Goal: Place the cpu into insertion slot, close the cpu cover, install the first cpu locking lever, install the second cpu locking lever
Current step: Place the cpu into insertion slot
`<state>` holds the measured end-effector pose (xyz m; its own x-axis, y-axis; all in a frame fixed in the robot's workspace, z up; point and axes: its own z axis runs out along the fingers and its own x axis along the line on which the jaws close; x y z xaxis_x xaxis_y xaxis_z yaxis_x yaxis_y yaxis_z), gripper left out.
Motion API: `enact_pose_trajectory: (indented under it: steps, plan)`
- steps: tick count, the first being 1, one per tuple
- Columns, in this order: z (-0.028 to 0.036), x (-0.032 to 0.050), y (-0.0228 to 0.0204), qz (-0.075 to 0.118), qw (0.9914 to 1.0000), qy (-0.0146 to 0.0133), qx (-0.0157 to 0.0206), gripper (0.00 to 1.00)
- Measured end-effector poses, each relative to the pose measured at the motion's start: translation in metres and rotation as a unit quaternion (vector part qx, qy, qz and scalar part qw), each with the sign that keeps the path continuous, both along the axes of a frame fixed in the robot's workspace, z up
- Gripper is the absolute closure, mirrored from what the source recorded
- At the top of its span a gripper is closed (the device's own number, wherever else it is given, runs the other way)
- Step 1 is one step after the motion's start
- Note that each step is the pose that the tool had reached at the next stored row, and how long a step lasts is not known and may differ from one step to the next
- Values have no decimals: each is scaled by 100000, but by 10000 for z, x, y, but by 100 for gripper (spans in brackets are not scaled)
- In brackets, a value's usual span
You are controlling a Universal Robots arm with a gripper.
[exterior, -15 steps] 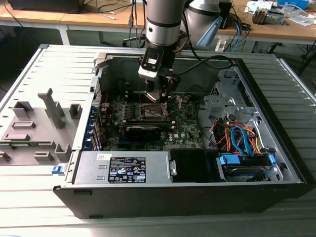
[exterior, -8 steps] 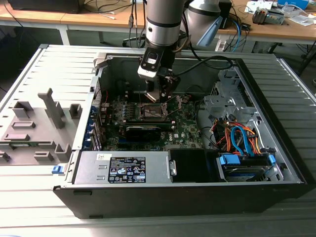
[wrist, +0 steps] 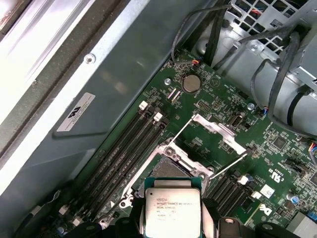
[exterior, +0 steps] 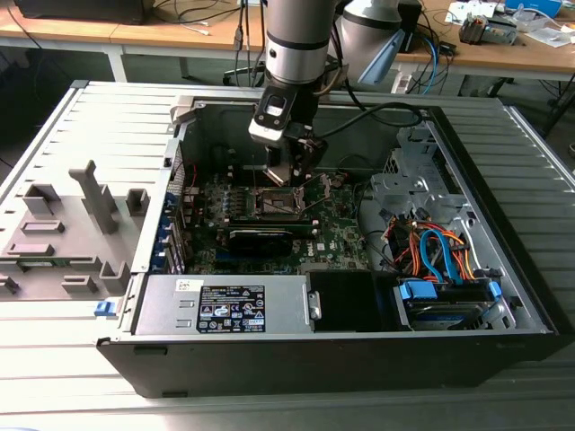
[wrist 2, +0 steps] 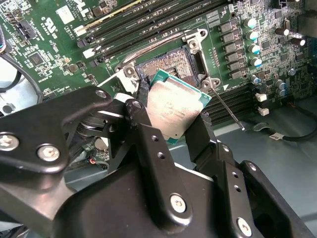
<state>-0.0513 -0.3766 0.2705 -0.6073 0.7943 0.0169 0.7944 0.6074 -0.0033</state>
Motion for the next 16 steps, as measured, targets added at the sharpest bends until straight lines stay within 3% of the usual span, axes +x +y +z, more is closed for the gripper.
enact_pose_trajectory:
  steps: [16]
  plan:
    - [-2, 0, 0, -2818, 99960, -4, 0, 45]
